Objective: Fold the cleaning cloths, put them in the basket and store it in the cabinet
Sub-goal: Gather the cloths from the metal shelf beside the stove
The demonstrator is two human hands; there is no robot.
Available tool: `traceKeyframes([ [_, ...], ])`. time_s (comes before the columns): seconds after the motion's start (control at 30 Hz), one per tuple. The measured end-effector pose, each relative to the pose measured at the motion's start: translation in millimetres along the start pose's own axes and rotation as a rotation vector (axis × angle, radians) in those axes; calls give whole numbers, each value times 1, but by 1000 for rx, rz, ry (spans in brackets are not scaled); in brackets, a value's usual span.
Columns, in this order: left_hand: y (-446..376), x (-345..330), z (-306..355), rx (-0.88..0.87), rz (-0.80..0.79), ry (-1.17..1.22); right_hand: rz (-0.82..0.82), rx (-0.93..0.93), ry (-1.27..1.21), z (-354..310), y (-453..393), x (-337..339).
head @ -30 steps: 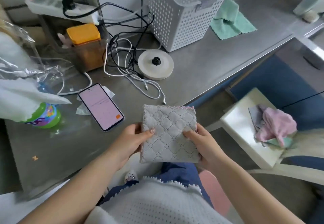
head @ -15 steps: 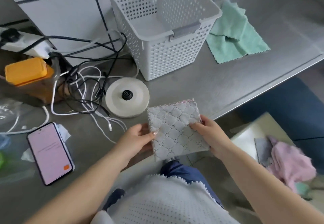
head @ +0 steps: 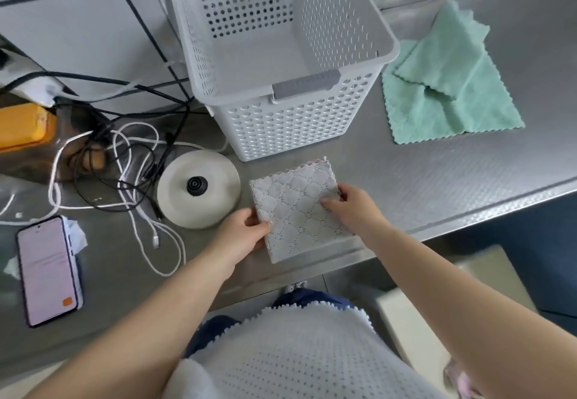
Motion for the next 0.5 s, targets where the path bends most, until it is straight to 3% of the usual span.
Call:
traceKeyframes([
  [0.23,0,-4,7,-16,65,-192,-20,29,170,6,-13,6],
  [0.5,2,-5,11,-14,54,-169,23,39,178,9,-12,6],
])
Point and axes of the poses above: each hand's wrist, its own y-axis away from the middle knuckle, its own x-axis out of the back of the hand, z = x × y, the point moved 4 cm from there along -y, towards the middle knuckle, and after that the axes turned 2 degrees about y, right-handed, at the moved point
